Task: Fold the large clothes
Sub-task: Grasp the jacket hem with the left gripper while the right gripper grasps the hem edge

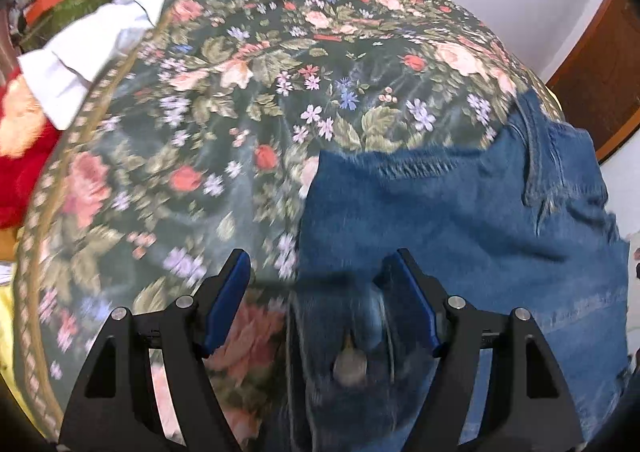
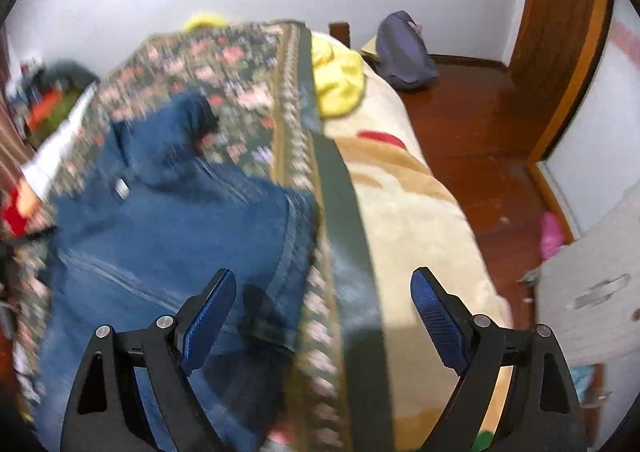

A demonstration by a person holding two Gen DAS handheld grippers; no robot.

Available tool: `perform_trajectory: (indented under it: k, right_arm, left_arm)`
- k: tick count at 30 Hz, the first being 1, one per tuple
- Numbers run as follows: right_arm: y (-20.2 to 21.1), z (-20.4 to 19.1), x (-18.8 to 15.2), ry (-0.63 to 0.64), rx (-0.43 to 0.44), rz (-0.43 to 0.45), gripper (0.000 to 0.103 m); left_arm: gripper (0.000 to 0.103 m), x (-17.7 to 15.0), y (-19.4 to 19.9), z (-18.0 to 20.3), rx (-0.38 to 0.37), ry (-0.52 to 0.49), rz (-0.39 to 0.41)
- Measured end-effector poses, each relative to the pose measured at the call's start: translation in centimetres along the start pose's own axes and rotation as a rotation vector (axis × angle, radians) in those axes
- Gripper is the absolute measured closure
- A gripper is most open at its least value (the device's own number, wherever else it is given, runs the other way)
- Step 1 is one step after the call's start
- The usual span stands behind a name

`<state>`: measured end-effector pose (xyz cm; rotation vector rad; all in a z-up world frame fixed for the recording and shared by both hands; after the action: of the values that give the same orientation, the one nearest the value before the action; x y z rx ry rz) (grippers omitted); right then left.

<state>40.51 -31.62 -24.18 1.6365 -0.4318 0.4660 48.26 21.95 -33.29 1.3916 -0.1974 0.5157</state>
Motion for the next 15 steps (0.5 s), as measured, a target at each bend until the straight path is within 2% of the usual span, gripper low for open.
perform_trajectory:
  k: [3,5,6,7,9,11,13,15]
  right_arm:
    - [-1.0,-0.6,1.3,-0.034,0.048,0.003,0.017]
    - [-2.2,-1.1,1.7,-0.045,0.072,-0.013,0.032]
    - [-3.2,-1.3,1.8,-0.051,0.083,-0.033,0.038]
    - [-4.3,-1.5,1.8,-0.063,0.094,-0.059,0.045]
    - [-5.3,-1.6,1.4,-0.085,0.102,-0.079,0.052]
    - [-5.4,-1.9,1.9,-0.070,0.094,-0.036,0.071]
    - [-5.2,-2.5,2.4,-0.044,0.089,-0.013,0.081]
    - [-5.3,-2.9,3.0,-0.028,0.092,-0.002,0.083]
  left_arm:
    - [0.031,1.0,-2.1,0.4,-0.024,-0.003,-0.040]
    - [0.031,1.3,-3.3,0.8,-0.038,-0.014,-0.055]
    - [0.035,1.4,-3.9,1.1,-0.049,-0.019,-0.060]
    - [0.039,1.4,-4.1,1.3,-0.053,-0.023,-0.060]
    - [0.062,1.3,-4.3,1.9,-0.065,-0.039,-0.048]
    - [0.077,1.2,-3.7,2.2,-0.037,-0.053,0.007]
    - [0.085,0.9,-2.7,2.4,-0.006,-0.079,0.051]
    - [0.089,0.9,-1.8,2.1,0.021,-0.094,0.079]
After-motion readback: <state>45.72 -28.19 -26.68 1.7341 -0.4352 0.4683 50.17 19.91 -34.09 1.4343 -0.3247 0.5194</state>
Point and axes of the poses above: each gripper's, at about its wrist camera, not at the fingertips, and y roughly against the way its jaws point, z to its right, x to its top, the point moved 8 cm from there along -y, roughly the way its jaws point, and after that the axes turned 2 degrees about y, right-handed, at the moved point
